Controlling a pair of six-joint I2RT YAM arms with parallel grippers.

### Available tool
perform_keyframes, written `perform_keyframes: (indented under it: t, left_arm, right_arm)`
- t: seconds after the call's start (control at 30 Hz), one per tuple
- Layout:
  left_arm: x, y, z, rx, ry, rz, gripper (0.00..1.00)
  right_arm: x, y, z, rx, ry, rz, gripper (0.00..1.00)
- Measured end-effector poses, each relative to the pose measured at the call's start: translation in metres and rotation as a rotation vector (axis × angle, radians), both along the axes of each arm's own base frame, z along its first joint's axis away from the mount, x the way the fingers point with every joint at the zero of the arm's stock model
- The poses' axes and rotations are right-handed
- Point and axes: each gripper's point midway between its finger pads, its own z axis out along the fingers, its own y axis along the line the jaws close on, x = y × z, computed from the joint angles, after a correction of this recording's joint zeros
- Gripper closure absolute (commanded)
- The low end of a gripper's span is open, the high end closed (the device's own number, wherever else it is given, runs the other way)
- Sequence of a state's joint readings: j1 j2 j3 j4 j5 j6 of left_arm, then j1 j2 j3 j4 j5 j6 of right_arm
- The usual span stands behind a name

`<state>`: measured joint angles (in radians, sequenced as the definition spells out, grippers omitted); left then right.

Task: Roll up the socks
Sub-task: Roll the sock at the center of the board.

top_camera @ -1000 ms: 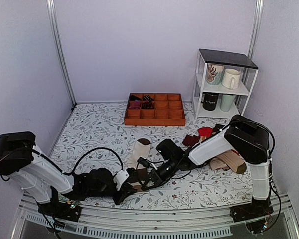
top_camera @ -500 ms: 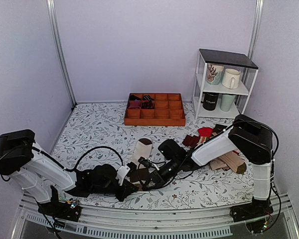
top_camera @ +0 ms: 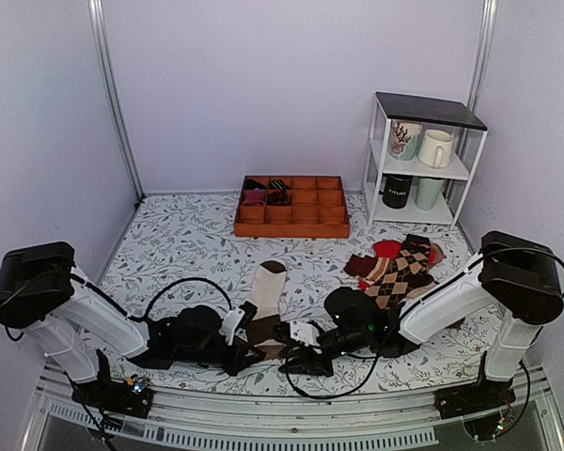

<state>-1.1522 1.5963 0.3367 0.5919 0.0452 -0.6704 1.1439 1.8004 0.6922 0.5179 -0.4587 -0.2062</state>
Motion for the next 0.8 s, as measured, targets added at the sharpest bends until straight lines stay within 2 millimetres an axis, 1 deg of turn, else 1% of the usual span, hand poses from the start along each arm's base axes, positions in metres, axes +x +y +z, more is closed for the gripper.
perform_keyframes:
  t: [0.07, 0.13, 0.2, 0.3, 0.37, 0.57, 0.7, 0.8]
  left_arm:
    - [0.000, -0.001, 0.000, -0.005, 0.005, 0.000, 1.00]
    - [0.000, -0.002, 0.000, -0.010, 0.008, 0.000, 1.00]
    - [-0.001, -0.002, 0.000, -0.013, 0.012, 0.000, 1.00]
    - [-0.001, -0.002, 0.000, -0.016, 0.015, -0.002, 1.00]
    - [-0.001, -0.002, 0.000, -0.019, 0.015, -0.002, 1.00]
    - [-0.002, -0.001, 0.000, -0.024, 0.015, -0.004, 1.00]
    - [-0.003, -0.001, 0.000, -0.027, 0.015, -0.006, 1.00]
    - [-0.004, 0.000, 0.000, -0.028, 0.016, -0.008, 1.00]
  right_arm:
    - [-0.005, 0.005, 0.002, 0.023, -0.103, 0.034, 0.65]
    - [-0.007, 0.008, 0.004, 0.040, -0.186, 0.050, 0.66]
    - [-0.005, 0.010, 0.006, 0.051, -0.257, 0.058, 0.65]
    - [0.003, 0.011, 0.008, 0.056, -0.341, 0.051, 0.66]
    - [0.007, 0.012, 0.005, 0.050, -0.377, 0.049, 0.66]
    - [0.016, 0.013, -0.016, -0.011, -0.424, 0.044, 0.66]
    - [0.025, 0.015, -0.017, -0.024, -0.456, 0.017, 0.61]
    - [0.032, 0.014, -0.018, -0.034, -0.469, -0.007, 0.60]
